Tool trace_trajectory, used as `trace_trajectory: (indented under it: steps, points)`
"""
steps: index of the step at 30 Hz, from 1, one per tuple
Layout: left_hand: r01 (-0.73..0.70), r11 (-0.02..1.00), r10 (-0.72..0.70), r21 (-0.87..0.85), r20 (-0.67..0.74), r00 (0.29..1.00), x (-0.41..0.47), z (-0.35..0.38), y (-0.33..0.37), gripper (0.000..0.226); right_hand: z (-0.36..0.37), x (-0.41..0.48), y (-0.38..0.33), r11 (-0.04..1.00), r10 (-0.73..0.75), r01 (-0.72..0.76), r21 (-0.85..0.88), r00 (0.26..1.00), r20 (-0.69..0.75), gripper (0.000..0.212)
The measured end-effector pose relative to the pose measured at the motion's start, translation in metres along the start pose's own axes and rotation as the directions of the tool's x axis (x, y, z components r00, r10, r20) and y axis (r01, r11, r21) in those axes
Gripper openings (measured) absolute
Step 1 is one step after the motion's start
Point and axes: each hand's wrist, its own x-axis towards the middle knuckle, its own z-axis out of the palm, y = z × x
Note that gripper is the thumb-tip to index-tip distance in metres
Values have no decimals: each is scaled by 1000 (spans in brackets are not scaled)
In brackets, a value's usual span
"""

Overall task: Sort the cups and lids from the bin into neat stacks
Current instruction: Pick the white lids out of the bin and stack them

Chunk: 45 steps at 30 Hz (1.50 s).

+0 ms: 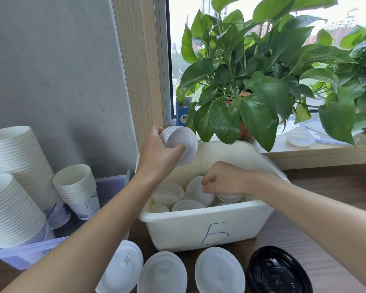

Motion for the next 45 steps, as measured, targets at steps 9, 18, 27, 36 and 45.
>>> trace_trajectory:
  steps: [9,18,27,36,45]
  points:
    - [-23,997,17,-77,-75,997,-1,-3,2,54,-12,-5,-6,965,5,126,230,868,-496,23]
    - [112,972,-104,-207,47,993,-1,1,7,31,-18,-13,-9,832,-44,434,347,674,-738,20]
    - [120,960,-24,-253,353,935,-10,4,10,44,-16,-16,-17,810,-160,536,238,592,-790,20]
    - [-134,981,178,-141,372,911,-16,9,3,63,-13,-13,-17,779,-117,462,425,772,-625,36]
    - [-281,944,323,-172,312,894,-12,10,1,53,-15,-15,-19,811,-124,475,343,711,-692,53]
